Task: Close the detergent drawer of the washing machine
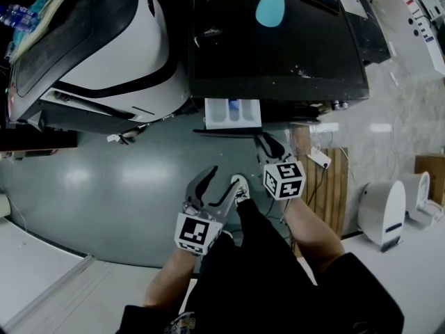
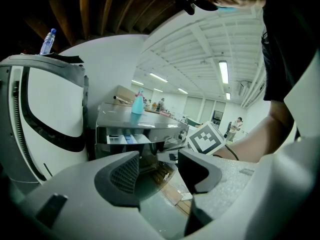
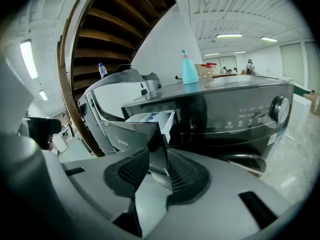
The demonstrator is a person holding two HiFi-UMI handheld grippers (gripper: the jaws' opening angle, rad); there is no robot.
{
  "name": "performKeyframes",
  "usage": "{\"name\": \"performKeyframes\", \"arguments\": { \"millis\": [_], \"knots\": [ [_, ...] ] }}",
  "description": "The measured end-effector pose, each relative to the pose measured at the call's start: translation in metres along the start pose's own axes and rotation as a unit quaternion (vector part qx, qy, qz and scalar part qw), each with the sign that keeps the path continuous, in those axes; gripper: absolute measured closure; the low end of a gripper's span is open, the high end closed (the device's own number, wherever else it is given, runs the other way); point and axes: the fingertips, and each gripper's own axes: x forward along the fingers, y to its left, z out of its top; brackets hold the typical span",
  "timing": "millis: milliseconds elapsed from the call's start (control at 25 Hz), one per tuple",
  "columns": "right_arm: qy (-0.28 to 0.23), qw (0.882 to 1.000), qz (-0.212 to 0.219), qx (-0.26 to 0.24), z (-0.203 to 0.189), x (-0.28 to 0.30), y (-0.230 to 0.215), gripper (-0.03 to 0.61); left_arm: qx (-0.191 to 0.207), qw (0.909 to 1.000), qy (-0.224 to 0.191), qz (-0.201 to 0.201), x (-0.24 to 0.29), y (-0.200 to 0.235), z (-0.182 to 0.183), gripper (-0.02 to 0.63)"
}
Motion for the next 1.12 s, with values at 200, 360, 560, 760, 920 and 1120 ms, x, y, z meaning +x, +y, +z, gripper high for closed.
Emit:
{"name": "performKeyframes", "arguments": {
  "millis": [200,360,560,760,920,1120],
  "knots": [
    [-0.002,1.000,-0.006,0.008,0.010,0.014,-0.007,0.466,-0.008,1.0000,0.000,0.003,0.002,0.004,-0.001,0.376],
    [-0.005,1.000,-0.009,0.015,0.018,0.024,-0.011,0.466,-0.008,1.0000,0.001,0.002,0.004,0.007,0.000,0.376],
    [-0.005,1.000,-0.012,0.020,0.026,0.036,-0.016,0.465,-0.008,1.0000,0.002,0.003,0.007,0.012,0.001,0.376],
    [-0.009,0.999,-0.013,0.029,0.035,0.045,-0.021,0.463,-0.010,0.9999,0.005,0.003,0.011,0.015,0.003,0.376],
    [-0.010,0.999,-0.013,0.043,0.040,0.053,-0.026,0.462,-0.012,0.9999,0.008,0.002,0.015,0.015,0.003,0.376],
    [-0.009,0.998,-0.019,0.060,0.044,0.059,-0.031,0.459,-0.012,0.9999,0.008,0.003,0.017,0.017,0.003,0.376]
  ]
}}
